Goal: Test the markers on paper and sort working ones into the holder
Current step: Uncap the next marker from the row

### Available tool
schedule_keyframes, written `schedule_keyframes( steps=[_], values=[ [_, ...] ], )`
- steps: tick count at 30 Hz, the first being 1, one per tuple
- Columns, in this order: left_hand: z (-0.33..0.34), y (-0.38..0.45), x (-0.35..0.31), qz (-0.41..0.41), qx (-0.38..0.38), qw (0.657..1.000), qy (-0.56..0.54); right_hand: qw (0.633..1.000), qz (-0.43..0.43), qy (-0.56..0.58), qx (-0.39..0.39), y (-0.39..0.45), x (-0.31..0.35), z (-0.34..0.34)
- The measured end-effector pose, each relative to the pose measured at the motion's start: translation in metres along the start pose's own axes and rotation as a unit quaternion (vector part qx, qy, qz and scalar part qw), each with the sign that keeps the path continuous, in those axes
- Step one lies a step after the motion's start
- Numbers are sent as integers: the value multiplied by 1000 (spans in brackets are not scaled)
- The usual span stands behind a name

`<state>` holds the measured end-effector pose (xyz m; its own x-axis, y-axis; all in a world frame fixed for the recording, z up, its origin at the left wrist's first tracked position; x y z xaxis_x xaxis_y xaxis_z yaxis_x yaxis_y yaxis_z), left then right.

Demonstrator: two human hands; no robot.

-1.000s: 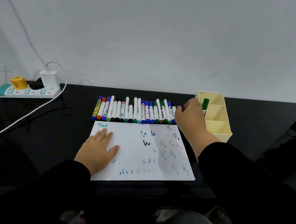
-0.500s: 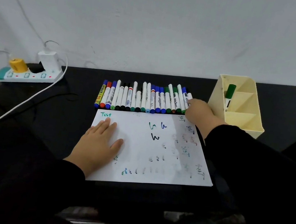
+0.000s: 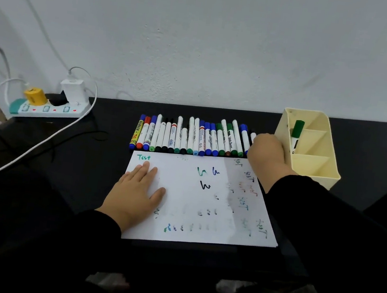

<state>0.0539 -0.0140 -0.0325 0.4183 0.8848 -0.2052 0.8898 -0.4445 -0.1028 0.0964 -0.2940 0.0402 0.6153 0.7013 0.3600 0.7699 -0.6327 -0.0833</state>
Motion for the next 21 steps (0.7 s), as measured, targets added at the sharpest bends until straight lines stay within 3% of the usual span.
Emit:
schedule_keyframes(
  steps=[3,10,14,17,21],
  values=[
    [0,-1,-2,1,13,1000,12,999,-26,-21,-35,-10,4,-16],
    [-15,3,-12,13,90,990,108,979,-57,177,-88,-44,2,-52],
    [-52,-1,-31,17,-6,1000,-23,950,-31,309,6,-64,3,-57],
    [-79,-11,-48,38,-96,980,-173,909,45,400,108,-73,6,-49],
    [-99,-28,-52,52,-147,957,-244,868,60,454,194,-90,20,-39]
  ],
)
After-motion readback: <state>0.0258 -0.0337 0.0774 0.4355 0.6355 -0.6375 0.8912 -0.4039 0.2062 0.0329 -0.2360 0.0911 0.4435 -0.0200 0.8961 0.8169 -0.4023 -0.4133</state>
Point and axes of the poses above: each hand's wrist, its own y-axis towards the middle knuckle, its own z-axis out of the palm, x = y × z, the point moved 7 cm from there along y, towards the middle knuckle, and after that the axes turned 15 degrees about z, right-handed, at the moved point
